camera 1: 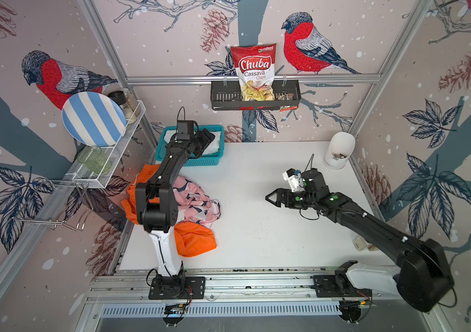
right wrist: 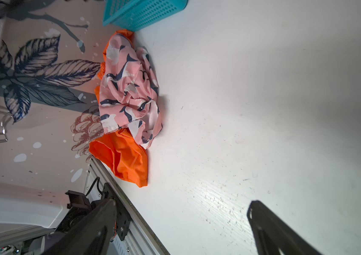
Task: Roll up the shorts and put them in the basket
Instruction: Place the shorts in the bin, then move the shorts from the center of the board.
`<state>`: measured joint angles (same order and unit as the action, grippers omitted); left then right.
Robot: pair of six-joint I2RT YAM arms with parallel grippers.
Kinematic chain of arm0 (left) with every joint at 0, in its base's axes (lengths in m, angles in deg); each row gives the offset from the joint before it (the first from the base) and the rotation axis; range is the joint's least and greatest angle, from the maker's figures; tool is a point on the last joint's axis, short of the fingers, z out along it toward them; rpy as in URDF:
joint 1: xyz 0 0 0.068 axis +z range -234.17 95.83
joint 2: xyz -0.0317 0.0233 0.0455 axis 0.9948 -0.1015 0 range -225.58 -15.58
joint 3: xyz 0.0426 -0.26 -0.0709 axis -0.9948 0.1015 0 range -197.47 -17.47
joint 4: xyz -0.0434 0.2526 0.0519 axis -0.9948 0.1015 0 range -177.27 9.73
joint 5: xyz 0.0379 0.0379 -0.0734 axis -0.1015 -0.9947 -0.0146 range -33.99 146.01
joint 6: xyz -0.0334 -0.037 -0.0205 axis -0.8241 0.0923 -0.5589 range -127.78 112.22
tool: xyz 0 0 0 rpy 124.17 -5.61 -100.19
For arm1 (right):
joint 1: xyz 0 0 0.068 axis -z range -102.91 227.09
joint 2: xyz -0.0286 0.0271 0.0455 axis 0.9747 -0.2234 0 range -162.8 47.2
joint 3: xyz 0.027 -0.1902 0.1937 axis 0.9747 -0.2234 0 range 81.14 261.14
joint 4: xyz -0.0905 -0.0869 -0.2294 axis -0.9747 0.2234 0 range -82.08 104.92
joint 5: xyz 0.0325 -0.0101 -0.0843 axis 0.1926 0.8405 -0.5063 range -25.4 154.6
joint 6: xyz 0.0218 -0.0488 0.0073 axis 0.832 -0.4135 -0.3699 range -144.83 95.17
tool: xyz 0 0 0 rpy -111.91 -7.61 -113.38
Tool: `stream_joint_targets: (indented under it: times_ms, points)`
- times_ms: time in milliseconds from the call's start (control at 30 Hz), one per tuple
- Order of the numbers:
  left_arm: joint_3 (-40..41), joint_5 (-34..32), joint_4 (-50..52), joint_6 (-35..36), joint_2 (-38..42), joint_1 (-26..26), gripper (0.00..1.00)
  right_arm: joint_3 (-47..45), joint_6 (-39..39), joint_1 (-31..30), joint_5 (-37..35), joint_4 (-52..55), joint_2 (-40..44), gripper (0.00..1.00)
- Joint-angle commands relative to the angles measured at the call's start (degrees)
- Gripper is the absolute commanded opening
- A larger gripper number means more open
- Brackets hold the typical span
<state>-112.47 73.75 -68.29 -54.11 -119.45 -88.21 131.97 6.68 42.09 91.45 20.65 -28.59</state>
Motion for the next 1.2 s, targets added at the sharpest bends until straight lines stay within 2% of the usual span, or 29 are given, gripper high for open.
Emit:
stream_joint_targets:
  times_ms: [0,100,267,400,533,700,833,933,1000,1033,1067,1167]
  points:
    - [11.51,-4.42,-3.45,6.76,16.15,-0.2,0.86,4.74,-0.93,-5.31,-4.91,-4.11,-7.64,0.95]
    - [24.63,-6.87,-5.03,8.27,26.1,0.26,0.95,11.17,-1.94,-10.57,-5.93,-4.22,-16.63,0.91]
    - [40.97,-5.27,-1.7,10.33,35.48,3.95,0.95,20.72,-3.55,-18.69,-6.41,-3.91,-28.97,0.87]
    - [50.12,-7.27,-0.56,9.92,39.15,5.2,0.94,27.21,-4.79,-24.76,-6.8,-2.64,-36.42,0.85]
    - [56.59,-6.72,-2.46,8.2,40.78,5.4,0.91,30.04,-1.93,-26.34,-11.5,-4.08,-41.11,0.85]
    - [61.78,-8.51,-2.86,5.99,45.69,5.43,0.9,37.98,-4.07,-27.72,-21.3,-4.19,-46.81,0.87]
    - [63.37,-8.6,-0.92,4.88,49.84,5.41,0.9,44.38,-4.89,-27.39,-19.67,-3.13,-52.58,0.88]
    - [63.82,-6.84,0.18,3.97,52.18,5.37,0.9,47.51,-5.47,-27.27,-18.73,-2.25,-55.68,0.84]
    - [63.94,-5.42,0.56,3.43,53.17,5.08,0.89,48.28,-5.11,-26.82,-14.79,-2.92,-57.48,0.74]
    - [63.97,-5.18,0.91,3.18,53.48,4.65,0.89,49.28,-4.86,-26.34,-11.93,-2.66,-58.83,0.63]
    - [64.2,-4.83,1.12,2.85,53.81,4.38,0.89,50.3,-4.43,-25.96,-10.17,-1.91,-59.99,0.48]
    - [65.87,-4.59,0.98,1.74,55.69,3.88,0.89,49.87,-4.68,-25.24,-10.38,-1.82,-59.5,0.13]
